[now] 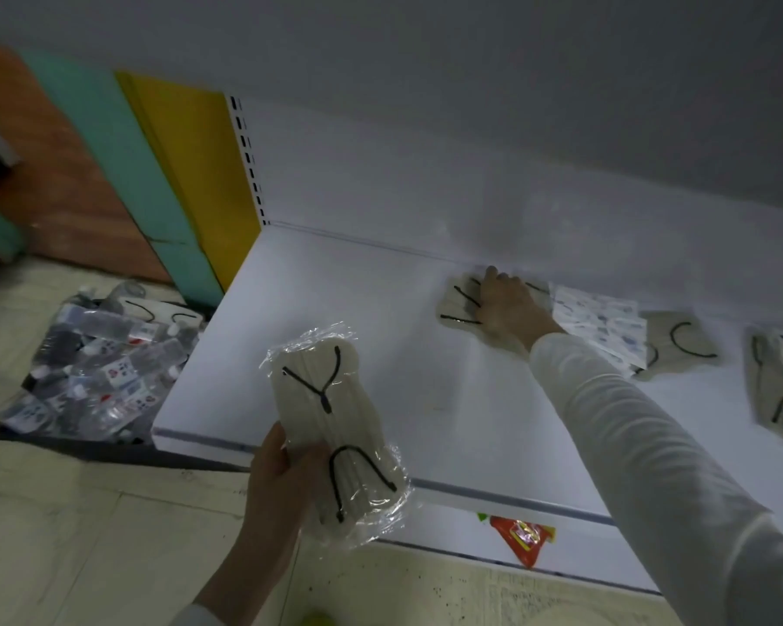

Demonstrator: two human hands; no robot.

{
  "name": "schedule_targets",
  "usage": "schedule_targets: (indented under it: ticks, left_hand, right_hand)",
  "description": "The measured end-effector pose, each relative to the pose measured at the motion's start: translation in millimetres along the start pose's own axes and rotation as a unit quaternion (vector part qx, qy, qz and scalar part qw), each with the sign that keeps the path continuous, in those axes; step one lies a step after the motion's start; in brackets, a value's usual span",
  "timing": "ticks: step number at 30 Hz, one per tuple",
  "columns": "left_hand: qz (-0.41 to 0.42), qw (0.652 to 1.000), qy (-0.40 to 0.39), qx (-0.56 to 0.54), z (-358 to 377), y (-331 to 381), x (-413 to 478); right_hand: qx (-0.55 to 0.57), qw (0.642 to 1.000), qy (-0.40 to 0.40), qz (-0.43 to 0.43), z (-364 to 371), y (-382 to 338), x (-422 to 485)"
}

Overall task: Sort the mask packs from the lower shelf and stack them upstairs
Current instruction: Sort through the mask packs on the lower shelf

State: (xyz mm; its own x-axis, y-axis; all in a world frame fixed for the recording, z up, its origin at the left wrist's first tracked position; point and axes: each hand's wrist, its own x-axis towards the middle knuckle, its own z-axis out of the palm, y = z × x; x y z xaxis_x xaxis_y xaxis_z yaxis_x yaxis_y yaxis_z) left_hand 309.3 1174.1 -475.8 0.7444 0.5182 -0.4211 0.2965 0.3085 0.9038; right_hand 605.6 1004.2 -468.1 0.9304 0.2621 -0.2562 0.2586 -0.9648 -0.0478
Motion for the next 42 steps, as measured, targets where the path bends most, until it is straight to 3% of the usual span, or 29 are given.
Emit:
schedule_targets:
  ticks: [2,5,9,14,18,20,24,26,31,34,37,40,42]
  left_hand:
    - [-0.012,1.000,0.007,-0.006,4,-1,-2]
    - [-0.020,1.000,0.006,0.007,7,-2,-1]
    - [-0.004,1.000,-0.004,0.011,8,4,0]
    - [0.021,1.000,0.015,0.005,-7,18,-1]
    - [0.031,0.998,0.008,-0.047,-23,32,-4]
    - [0.044,0.997,0.002,-0.060,-23,43,-8]
    - [0.053,0.996,-0.007,-0.077,-20,68,-27]
    - [0.047,0.995,-0.023,-0.086,-20,78,-38]
    - [0.029,0.994,-0.017,-0.106,-9,90,-67]
    - [0.012,0.995,-0.009,-0.101,-6,98,-88]
    - [-0.027,0.991,0.008,-0.129,-12,105,-99]
    - [-0.052,0.992,-0.020,-0.111,-25,106,-106]
    - [-0.028,0.994,-0.055,-0.085,-31,112,-113]
  right_hand:
    - [-0.062,0.998,-0.028,-0.005,-5,-4,0]
    - [-0.067,0.994,-0.064,-0.050,-10,-10,-6]
    - [0.104,0.980,-0.126,-0.110,-24,-24,-34]
    - [0.402,0.886,-0.206,-0.103,-56,-47,-62]
    - [0.525,0.804,-0.269,-0.083,-62,-58,-77]
    - [0.547,0.786,-0.276,-0.082,-72,-67,-95]
    - [0.529,0.795,-0.276,-0.107,-98,-82,-136]
    - [0.553,0.781,-0.272,-0.102,-112,-83,-159]
    - [0.647,0.751,-0.125,-0.042,-107,-95,-203]
    - [0.606,0.792,-0.077,-0.006,-105,-105,-229]
    - [0.610,0.791,-0.042,-0.003,-110,-106,-250]
    - [0.602,0.798,-0.018,-0.009,-114,-108,-266]
    - [0.559,0.828,0.020,-0.037,-119,-110,-273]
